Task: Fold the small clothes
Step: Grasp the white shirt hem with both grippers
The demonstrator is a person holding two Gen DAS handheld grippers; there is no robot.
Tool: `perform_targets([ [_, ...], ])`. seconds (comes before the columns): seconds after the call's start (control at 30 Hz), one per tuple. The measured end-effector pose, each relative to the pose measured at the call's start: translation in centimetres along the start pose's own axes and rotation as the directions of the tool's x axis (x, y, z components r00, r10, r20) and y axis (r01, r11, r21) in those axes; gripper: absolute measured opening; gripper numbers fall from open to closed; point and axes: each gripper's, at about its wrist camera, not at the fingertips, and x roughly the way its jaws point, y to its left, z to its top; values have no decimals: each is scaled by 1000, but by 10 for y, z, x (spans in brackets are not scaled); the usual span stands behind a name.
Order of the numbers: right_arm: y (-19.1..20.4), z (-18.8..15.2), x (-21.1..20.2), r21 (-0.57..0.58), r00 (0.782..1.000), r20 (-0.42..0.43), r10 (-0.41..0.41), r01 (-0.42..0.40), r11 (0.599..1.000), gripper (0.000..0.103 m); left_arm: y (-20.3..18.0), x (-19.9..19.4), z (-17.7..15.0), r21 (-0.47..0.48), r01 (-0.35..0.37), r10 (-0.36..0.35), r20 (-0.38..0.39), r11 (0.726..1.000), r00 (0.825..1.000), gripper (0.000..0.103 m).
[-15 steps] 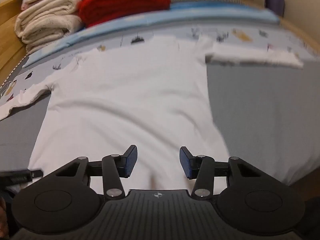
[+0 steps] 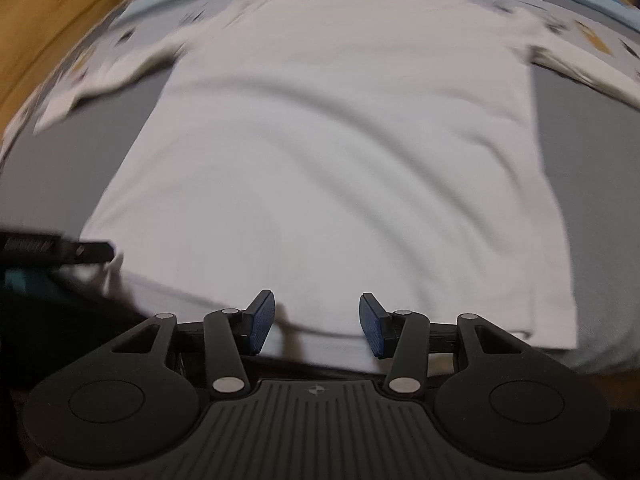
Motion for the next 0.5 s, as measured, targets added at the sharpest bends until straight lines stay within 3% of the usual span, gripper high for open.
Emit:
perform_targets([
  [0.2, 17, -8, 15, -163, 997, -36, -72, 66, 984, 49, 14, -4, -2, -78, 10, -10, -2, 997, 1000, 15],
  [0.33, 14, -14, 12, -190, 997, -26, -75, 68, 979, 48, 10, -1, 3, -76, -2, 3, 25, 997, 1000, 15],
  [0.43, 10, -22, 4, -196, 998, -19, -56, 51, 979, 26, 9, -3, 7, -46, -28, 30, 45, 999, 999, 10],
  [0.5, 6, -24, 1, -195, 999, -19, -42, 37, 980, 18, 9, -4, 8, -36, -40, 42, 54, 999, 998, 7],
])
